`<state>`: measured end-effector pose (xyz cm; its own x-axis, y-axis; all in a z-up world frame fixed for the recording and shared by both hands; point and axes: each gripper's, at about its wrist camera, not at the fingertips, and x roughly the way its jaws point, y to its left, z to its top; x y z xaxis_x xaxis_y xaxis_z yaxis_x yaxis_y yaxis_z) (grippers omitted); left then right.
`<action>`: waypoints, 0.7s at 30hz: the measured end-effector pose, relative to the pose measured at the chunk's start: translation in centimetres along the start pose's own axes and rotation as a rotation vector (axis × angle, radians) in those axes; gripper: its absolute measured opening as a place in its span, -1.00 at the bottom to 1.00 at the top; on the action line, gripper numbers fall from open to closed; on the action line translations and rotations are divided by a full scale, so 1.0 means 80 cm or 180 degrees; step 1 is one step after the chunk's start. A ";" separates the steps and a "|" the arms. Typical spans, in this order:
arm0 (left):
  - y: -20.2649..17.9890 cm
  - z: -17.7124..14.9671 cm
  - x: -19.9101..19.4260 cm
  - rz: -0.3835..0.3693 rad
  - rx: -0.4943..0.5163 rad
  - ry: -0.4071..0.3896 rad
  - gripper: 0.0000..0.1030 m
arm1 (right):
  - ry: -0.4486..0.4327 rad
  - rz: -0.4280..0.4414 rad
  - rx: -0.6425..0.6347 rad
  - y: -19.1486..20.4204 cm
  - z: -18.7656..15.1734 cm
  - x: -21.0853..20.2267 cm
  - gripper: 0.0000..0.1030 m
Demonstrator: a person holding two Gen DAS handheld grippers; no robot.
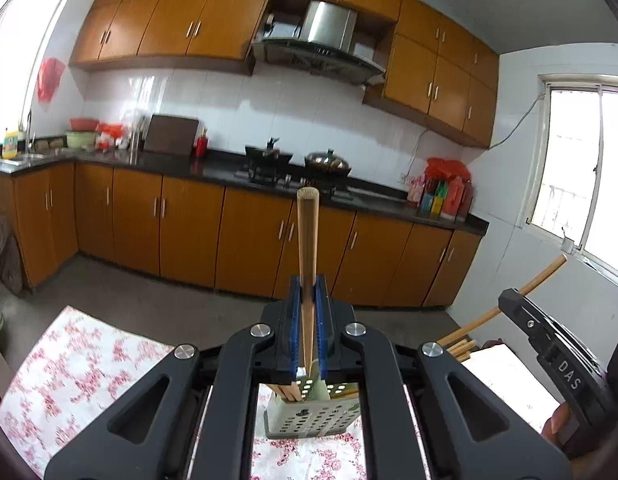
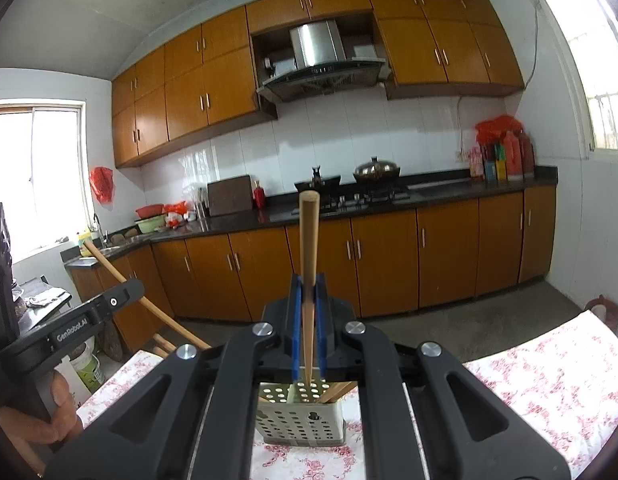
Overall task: Organize utensils
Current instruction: 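Drop the right tool's chopstick into the green holder and open while the left tool releases its chopstick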
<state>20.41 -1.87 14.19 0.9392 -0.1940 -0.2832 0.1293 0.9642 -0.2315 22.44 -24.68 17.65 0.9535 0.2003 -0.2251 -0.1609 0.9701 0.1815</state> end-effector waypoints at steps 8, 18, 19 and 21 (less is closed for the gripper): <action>-0.002 -0.021 0.020 -0.0032 0.0054 0.0180 -0.86 | 0.0273 0.0027 0.0137 -0.009 -0.023 0.047 -0.85; 0.011 -0.010 0.003 0.0016 -0.0063 0.0082 -0.40 | 0.0214 -0.0049 0.0177 -0.014 -0.024 0.030 -0.73; 0.013 -0.008 -0.001 0.0026 -0.0077 0.0066 -0.39 | 0.0196 -0.0057 0.0172 -0.014 -0.023 0.025 -0.67; 0.016 -0.006 -0.008 0.0031 -0.0089 0.0044 -0.37 | 0.0155 -0.0080 0.0155 -0.014 -0.022 0.013 -0.56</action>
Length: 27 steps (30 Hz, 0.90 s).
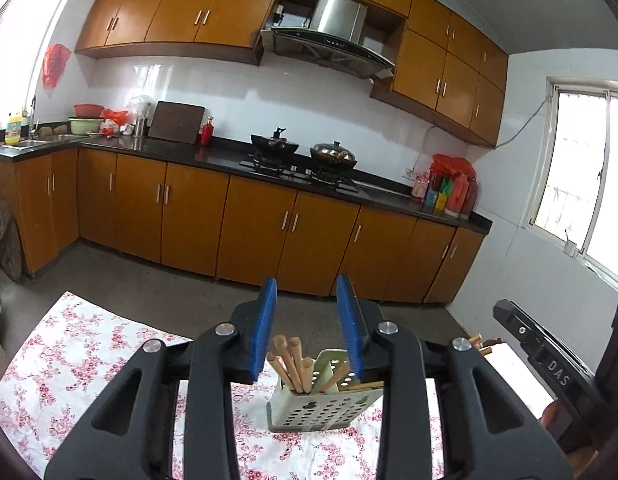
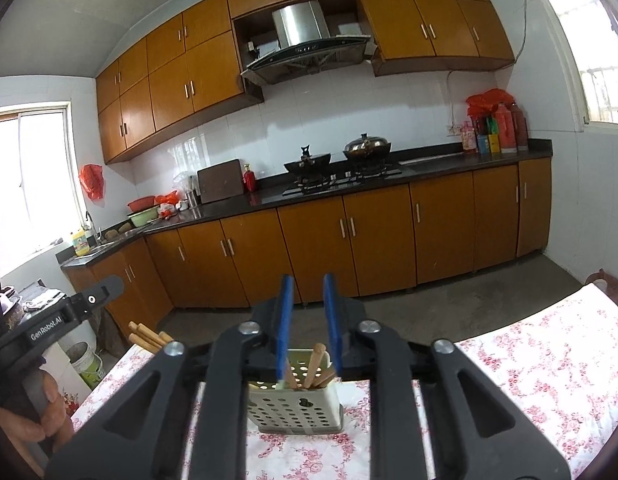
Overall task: Organize utensils
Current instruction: 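Drop the right tool's chopstick into the green holder and open while the left tool releases its chopstick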
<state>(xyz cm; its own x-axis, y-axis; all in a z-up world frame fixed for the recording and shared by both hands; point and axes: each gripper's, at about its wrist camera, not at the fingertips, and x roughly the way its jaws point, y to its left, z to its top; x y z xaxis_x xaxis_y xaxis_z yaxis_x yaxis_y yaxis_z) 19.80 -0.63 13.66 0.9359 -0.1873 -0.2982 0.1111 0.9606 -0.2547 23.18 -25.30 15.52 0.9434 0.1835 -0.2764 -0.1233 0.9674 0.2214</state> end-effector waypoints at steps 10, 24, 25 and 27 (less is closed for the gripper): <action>0.011 -0.014 -0.057 0.0061 0.0108 -0.0095 0.28 | -0.0191 -0.0160 -0.0091 0.004 -0.018 -0.080 0.66; 0.016 -0.109 -0.121 0.0243 0.0621 -0.0164 0.96 | -0.0181 -0.0602 -0.0497 0.025 -0.106 -0.147 0.92; 0.017 -0.113 -0.123 0.0254 0.0618 -0.0170 0.96 | -0.0174 -0.0591 -0.0474 0.025 -0.112 -0.150 0.92; 0.019 -0.125 -0.131 0.0259 0.0571 -0.0177 0.96 | -0.0160 -0.0566 -0.0417 0.020 -0.127 -0.156 0.92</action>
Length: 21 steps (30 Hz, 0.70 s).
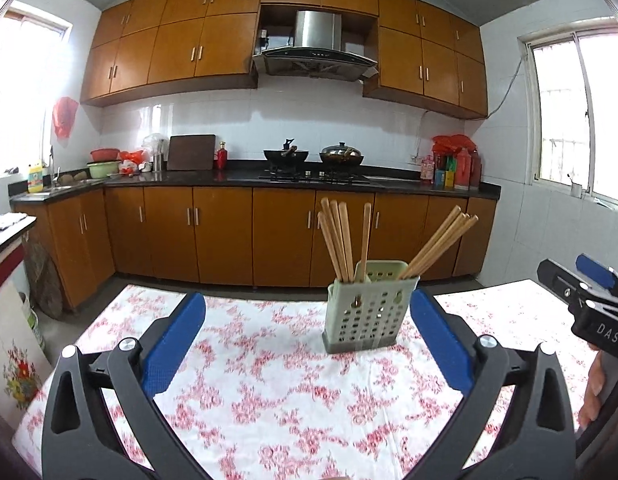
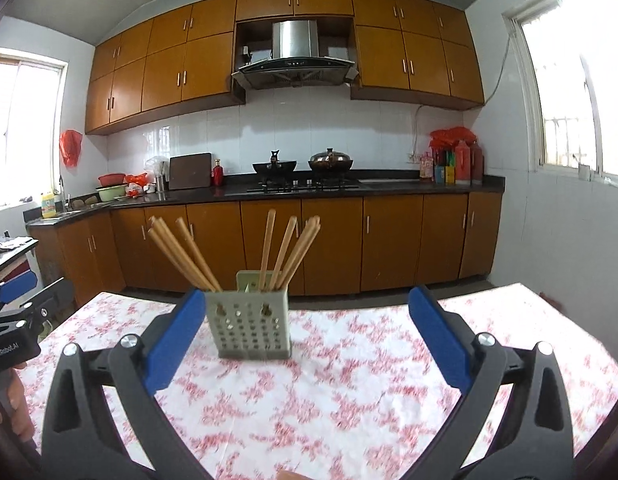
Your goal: Organize utensils
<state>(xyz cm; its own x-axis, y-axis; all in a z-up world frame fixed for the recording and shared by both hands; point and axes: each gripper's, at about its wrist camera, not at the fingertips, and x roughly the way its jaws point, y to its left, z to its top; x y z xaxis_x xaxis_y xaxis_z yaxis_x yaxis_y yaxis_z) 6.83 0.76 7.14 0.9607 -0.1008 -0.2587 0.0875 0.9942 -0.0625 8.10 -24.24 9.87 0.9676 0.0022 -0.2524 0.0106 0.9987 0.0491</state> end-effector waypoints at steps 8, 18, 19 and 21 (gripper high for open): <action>-0.009 -0.036 -0.023 0.0113 0.0102 -0.0050 0.96 | 0.0097 0.0049 -0.0095 0.014 -0.040 -0.008 0.92; 0.000 -0.067 -0.017 0.0196 0.0042 0.0145 0.96 | 0.0220 0.0051 -0.0203 0.022 -0.068 -0.009 0.92; 0.001 -0.070 -0.018 0.0204 0.0035 0.0154 0.96 | 0.0239 0.0058 -0.0202 0.022 -0.070 -0.008 0.92; 0.002 -0.073 -0.021 0.0212 0.0025 0.0160 0.96 | 0.0257 0.0065 -0.0206 0.023 -0.074 -0.009 0.92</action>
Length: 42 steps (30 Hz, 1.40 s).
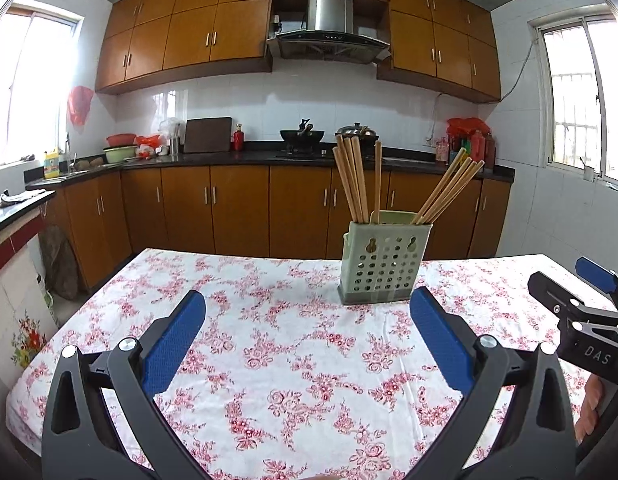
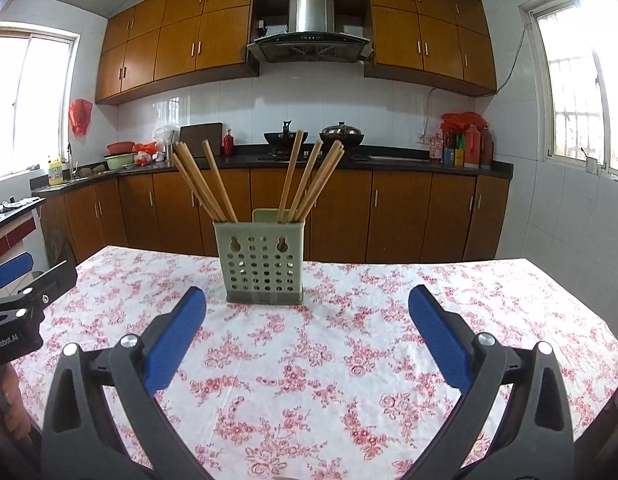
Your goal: Organize utensils
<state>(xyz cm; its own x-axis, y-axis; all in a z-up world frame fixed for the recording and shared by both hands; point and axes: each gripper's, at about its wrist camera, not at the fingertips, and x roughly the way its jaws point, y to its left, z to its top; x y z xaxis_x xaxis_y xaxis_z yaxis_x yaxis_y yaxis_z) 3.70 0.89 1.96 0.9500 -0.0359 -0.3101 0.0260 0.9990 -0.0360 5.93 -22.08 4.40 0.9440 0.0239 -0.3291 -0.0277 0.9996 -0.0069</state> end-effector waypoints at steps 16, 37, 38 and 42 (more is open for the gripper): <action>-0.001 -0.011 -0.004 -0.0035 -0.0021 0.0032 0.96 | 0.0032 -0.0011 -0.0010 0.001 -0.007 -0.003 0.92; -0.005 -0.012 -0.004 -0.0042 -0.0034 0.0050 0.96 | 0.0031 -0.0024 0.0012 -0.002 -0.009 -0.003 0.92; -0.006 -0.012 -0.004 -0.0046 -0.0035 0.0055 0.96 | 0.0031 -0.0024 0.0011 -0.002 -0.009 -0.003 0.92; -0.007 -0.011 -0.004 -0.0050 -0.0033 0.0058 0.96 | 0.0030 -0.0026 0.0013 -0.002 -0.009 -0.003 0.92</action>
<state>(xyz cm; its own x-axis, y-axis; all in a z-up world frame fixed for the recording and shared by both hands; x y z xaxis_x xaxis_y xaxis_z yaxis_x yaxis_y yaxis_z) 3.08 0.32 1.22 0.9437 -0.0520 -0.3267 0.0374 0.9980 -0.0509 5.50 -22.24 3.77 0.9410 0.0156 -0.3380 -0.0186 0.9998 -0.0058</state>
